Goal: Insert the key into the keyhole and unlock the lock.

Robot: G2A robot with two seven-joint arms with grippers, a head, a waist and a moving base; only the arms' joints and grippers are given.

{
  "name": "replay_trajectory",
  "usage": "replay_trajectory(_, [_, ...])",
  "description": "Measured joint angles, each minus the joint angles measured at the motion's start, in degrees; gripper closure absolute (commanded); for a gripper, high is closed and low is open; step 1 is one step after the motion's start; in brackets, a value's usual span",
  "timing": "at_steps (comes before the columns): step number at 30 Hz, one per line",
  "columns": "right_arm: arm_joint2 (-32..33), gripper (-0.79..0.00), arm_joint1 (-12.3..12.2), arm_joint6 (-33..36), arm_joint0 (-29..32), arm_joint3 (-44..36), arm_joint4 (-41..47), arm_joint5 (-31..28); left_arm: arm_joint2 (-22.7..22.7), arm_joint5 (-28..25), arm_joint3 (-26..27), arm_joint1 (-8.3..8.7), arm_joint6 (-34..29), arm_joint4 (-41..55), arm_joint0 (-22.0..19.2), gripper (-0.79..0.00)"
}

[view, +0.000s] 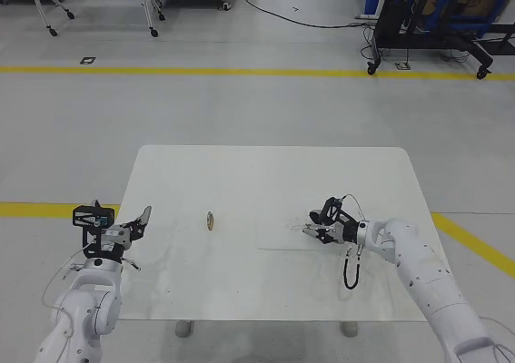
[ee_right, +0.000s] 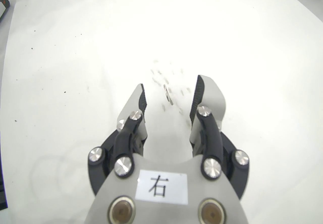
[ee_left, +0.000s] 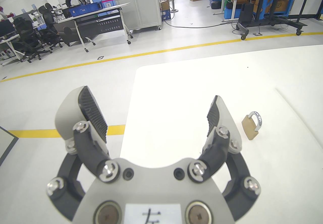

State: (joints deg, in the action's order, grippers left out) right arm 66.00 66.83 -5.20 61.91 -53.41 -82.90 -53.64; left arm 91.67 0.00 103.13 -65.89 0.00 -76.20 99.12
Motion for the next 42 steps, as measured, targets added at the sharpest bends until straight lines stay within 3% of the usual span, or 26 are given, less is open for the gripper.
replay_trajectory(1, [-0.30,-0.015,0.02,-0.96,-0.39,0.70,-0.42,-0.20,0.00,0.00,0.00,0.00,0.00,0.00,0.00,-0.785])
replay_trajectory(2, [-0.57,0.000,0.03,-1.84,-0.77,1.39,-0.83,-0.40,0.00,0.00,0.00,0.00,0.00,0.00,0.00,-0.785])
replay_trajectory(9, [-2.23,0.000,-0.16,-8.54,-2.96,4.79,-4.55,-1.37,0.00,0.00,0.00,0.00,0.00,0.00,0.00,-0.785])
replay_trajectory(19, [-3.31,0.000,-1.19,-15.98,-3.22,3.68,-10.65,-0.20,0.00,0.00,0.00,0.00,0.00,0.00,0.00,-0.785])
replay_trajectory(38, [-3.13,0.000,-1.46,-16.90,-2.99,3.53,-11.01,0.35,-0.06,-0.11,0.11,0.00,0.01,-0.01,-0.09,-0.785])
replay_trajectory(42, [-3.13,0.000,-1.46,-16.90,-2.99,3.53,-11.01,0.35,-4.77,-5.82,1.32,-0.11,-2.15,-2.63,-3.89,-0.785])
